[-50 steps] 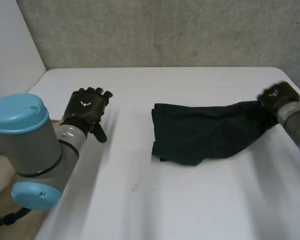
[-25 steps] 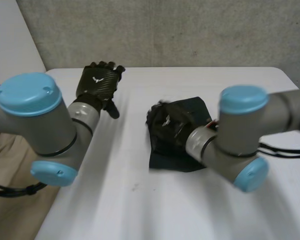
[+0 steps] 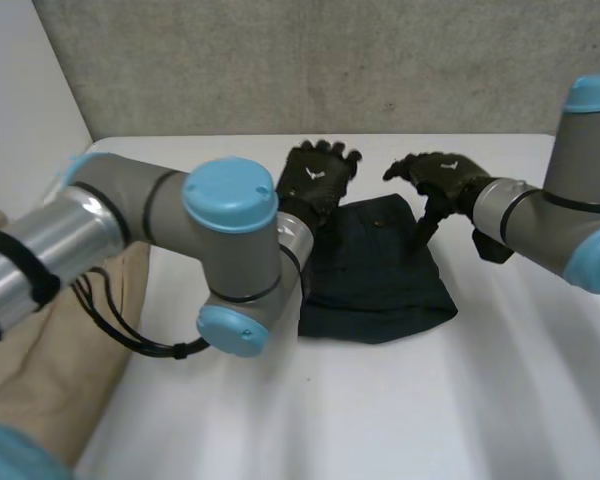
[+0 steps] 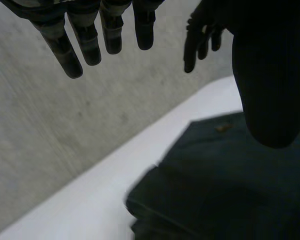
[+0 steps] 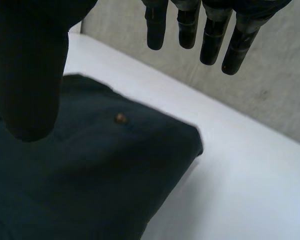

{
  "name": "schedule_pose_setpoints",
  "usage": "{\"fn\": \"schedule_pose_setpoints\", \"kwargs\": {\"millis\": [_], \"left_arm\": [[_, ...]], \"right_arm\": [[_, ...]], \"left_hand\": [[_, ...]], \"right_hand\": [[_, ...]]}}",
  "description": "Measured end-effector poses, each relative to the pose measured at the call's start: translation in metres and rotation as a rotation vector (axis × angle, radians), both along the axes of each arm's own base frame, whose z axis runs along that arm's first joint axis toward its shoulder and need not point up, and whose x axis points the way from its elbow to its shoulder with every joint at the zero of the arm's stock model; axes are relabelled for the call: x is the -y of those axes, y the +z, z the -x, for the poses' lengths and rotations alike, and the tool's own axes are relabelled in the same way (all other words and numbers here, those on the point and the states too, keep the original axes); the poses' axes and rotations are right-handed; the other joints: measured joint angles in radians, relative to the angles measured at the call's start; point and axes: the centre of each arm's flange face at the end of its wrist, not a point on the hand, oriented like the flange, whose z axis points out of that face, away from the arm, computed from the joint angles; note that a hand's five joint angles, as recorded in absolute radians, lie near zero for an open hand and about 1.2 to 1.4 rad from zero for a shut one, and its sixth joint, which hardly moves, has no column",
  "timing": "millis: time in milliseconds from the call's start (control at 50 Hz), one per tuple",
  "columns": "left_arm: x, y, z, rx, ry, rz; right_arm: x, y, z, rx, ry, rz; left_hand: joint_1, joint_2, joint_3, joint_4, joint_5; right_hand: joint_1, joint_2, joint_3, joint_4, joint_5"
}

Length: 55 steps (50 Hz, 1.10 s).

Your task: Fold the laundry.

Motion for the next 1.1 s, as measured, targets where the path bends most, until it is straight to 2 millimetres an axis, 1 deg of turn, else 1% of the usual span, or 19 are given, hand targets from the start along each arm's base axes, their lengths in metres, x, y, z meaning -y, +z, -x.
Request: {"fn": "schedule_pose_setpoints", "kwargs": {"millis": [20, 100, 140, 240, 360, 460, 500, 580, 640, 720, 780, 800, 820, 860, 900, 940, 960, 980, 1100], "left_arm": [[0.001, -0.011, 0.003, 0.015, -0.003, -0.029], [0.004, -0.032, 0.005, 0.053, 0.000, -0.081], [0.006, -0.045, 0.003, 0.080, 0.008, -0.112], [0.009, -0.067, -0.003, 0.137, 0.025, -0.167], [0.012, -0.083, -0.012, 0.189, 0.041, -0.213], [0.011, -0.084, -0.013, 0.208, 0.039, -0.218], [0.010, -0.083, -0.013, 0.209, 0.037, -0.215], [0.009, -0.066, -0.012, 0.188, 0.034, -0.188], [0.007, -0.049, -0.012, 0.167, 0.034, -0.166], [0.002, -0.025, -0.018, 0.147, 0.037, -0.146], [-0.004, -0.010, -0.025, 0.140, 0.040, -0.142], [-0.006, -0.008, -0.026, 0.139, 0.041, -0.141], [-0.008, -0.003, -0.030, 0.136, 0.044, -0.141], [-0.014, 0.006, -0.039, 0.132, 0.057, -0.140], [-0.018, 0.012, -0.047, 0.127, 0.073, -0.138], [-0.019, 0.014, -0.050, 0.125, 0.079, -0.137], [-0.025, 0.018, -0.061, 0.119, 0.103, -0.132], [-0.028, 0.020, -0.066, 0.116, 0.114, -0.129], [-0.044, 0.019, -0.088, 0.096, 0.154, -0.124]], "right_arm": [[0.003, -0.009, -0.002, -0.010, 0.006, -0.025], [0.007, -0.024, -0.005, -0.026, 0.019, -0.065], [0.010, -0.038, -0.007, -0.045, 0.032, -0.091], [0.013, -0.059, -0.008, -0.101, 0.053, -0.099], [0.014, -0.075, -0.008, -0.178, 0.082, -0.075], [0.013, -0.075, -0.009, -0.198, 0.094, -0.058], [0.012, -0.070, -0.009, -0.195, 0.095, -0.049], [0.009, -0.049, -0.008, -0.170, 0.087, -0.015], [0.008, -0.030, -0.003, -0.131, 0.061, 0.009], [0.008, -0.006, 0.012, -0.041, -0.013, 0.019], [0.008, 0.006, 0.029, 0.026, -0.080, 0.004], [0.008, 0.007, 0.031, 0.032, -0.087, 0.001], [0.007, 0.010, 0.039, 0.055, -0.116, -0.012], [0.005, 0.009, 0.055, 0.089, -0.171, -0.051], [0.003, 0.004, 0.065, 0.101, -0.204, -0.087], [0.001, 0.001, 0.069, 0.103, -0.216, -0.105], [-0.005, -0.011, 0.077, 0.101, -0.244, -0.161], [-0.009, -0.018, 0.080, 0.098, -0.253, -0.189], [-0.029, -0.048, 0.085, 0.075, -0.261, -0.303]], "left_hand": [[0.000, 0.000, 0.000, 0.000, 0.000], [0.000, 0.000, 0.000, 0.000, 0.000], [0.000, 0.000, 0.000, 0.000, 0.000], [0.001, 0.000, 0.000, 0.000, 0.000], [0.001, 0.000, 0.000, 0.000, 0.000], [0.000, 0.000, 0.000, 0.000, 0.000], [0.000, 0.000, 0.000, 0.000, 0.000], [0.000, 0.000, 0.000, 0.000, 0.000], [0.000, 0.000, 0.000, 0.000, -0.001], [0.000, 0.000, 0.000, 0.000, -0.003], [0.000, 0.000, 0.000, 0.000, -0.003], [0.000, 0.000, 0.000, 0.000, -0.003], [0.000, 0.000, 0.000, 0.000, -0.003], [0.000, 0.000, 0.000, 0.000, -0.003], [0.000, 0.000, 0.000, 0.000, -0.003], [0.000, 0.000, 0.000, 0.000, -0.003], [0.000, 0.000, 0.000, 0.000, -0.003], [0.000, 0.000, 0.000, 0.000, -0.003], [0.000, 0.000, 0.000, 0.000, -0.003]], "right_hand": [[0.000, 0.000, 0.000, 0.000, 0.000], [0.000, 0.000, 0.000, 0.000, 0.000], [0.000, 0.000, 0.000, 0.000, 0.000], [0.000, 0.000, 0.000, 0.000, 0.000], [-0.017, 0.000, 0.000, 0.000, -0.001], [-0.028, 0.000, -0.005, 0.000, -0.001], [-0.028, 0.000, -0.005, 0.000, -0.001], [-0.028, 0.000, -0.005, 0.000, -0.002], [-0.028, 0.000, -0.005, 0.000, -0.002], [-0.028, 0.000, -0.005, 0.000, -0.002], [-0.028, 0.000, -0.005, 0.000, -0.002], [-0.028, 0.000, -0.005, 0.000, -0.002], [-0.028, 0.000, -0.005, 0.000, -0.002], [-0.028, 0.000, -0.005, 0.000, -0.002], [-0.028, 0.000, -0.005, 0.000, -0.002], [-0.028, 0.000, -0.005, 0.000, -0.002], [-0.028, 0.000, -0.005, 0.000, -0.002], [-0.028, 0.000, -0.005, 0.000, -0.002], [-0.028, 0.000, -0.005, 0.000, -0.002]]}}
